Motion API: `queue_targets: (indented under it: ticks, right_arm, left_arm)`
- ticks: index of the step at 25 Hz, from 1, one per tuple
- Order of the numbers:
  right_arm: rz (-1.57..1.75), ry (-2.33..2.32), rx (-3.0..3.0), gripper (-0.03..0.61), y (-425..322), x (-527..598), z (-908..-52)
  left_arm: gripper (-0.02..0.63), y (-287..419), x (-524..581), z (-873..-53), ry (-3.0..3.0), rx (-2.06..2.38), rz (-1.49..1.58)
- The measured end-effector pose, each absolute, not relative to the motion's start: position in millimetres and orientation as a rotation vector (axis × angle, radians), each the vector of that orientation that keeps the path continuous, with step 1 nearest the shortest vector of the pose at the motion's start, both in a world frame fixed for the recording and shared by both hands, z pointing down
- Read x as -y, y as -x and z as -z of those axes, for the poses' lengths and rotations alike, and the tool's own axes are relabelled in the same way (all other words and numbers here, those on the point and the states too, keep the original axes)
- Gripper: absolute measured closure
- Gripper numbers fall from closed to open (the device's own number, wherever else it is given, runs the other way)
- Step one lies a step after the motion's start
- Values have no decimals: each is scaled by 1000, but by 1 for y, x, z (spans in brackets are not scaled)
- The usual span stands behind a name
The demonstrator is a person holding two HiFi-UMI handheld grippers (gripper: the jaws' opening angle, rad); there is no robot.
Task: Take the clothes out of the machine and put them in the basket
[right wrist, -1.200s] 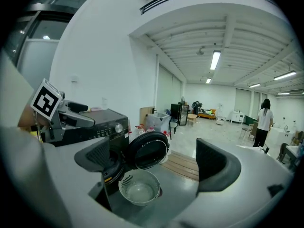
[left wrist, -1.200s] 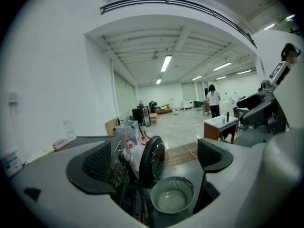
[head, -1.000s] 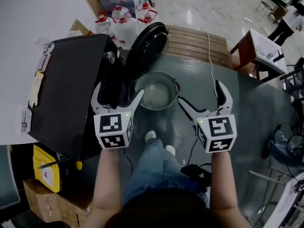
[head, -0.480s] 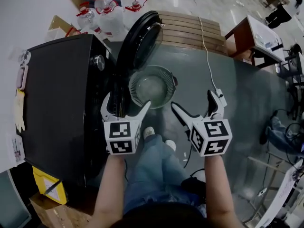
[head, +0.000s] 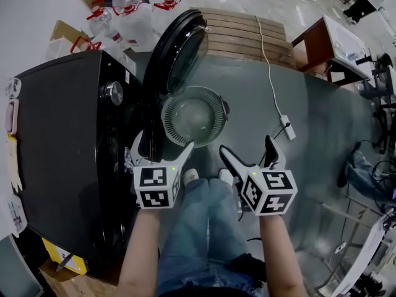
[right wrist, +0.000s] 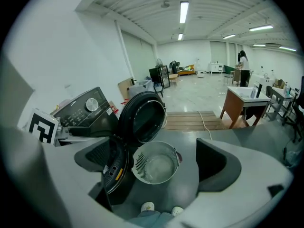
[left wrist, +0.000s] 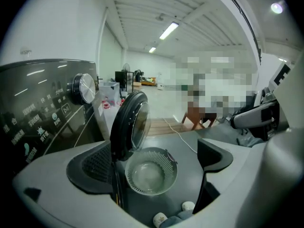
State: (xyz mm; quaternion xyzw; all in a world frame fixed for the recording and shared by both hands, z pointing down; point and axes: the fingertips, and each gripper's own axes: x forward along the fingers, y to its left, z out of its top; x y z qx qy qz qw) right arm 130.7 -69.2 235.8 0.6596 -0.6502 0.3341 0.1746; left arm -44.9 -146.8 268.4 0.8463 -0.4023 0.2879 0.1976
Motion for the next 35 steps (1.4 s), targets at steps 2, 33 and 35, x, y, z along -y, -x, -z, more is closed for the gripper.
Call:
queue_targets:
  ticks: [2, 33, 35]
  right_arm:
    - [-941, -1851, 1859, 14, -131, 75, -246]
    - [-1065, -1647, 1925, 14, -154, 110, -500]
    - [-1056, -1639, 1924, 14, -148, 111, -514]
  left_arm:
    - [46, 45, 149, -281, -2355, 1132, -829]
    - [46, 97, 173, -498, -2075, 1452, -898]
    - [46, 103, 173, -510, -2068, 1475, -903]
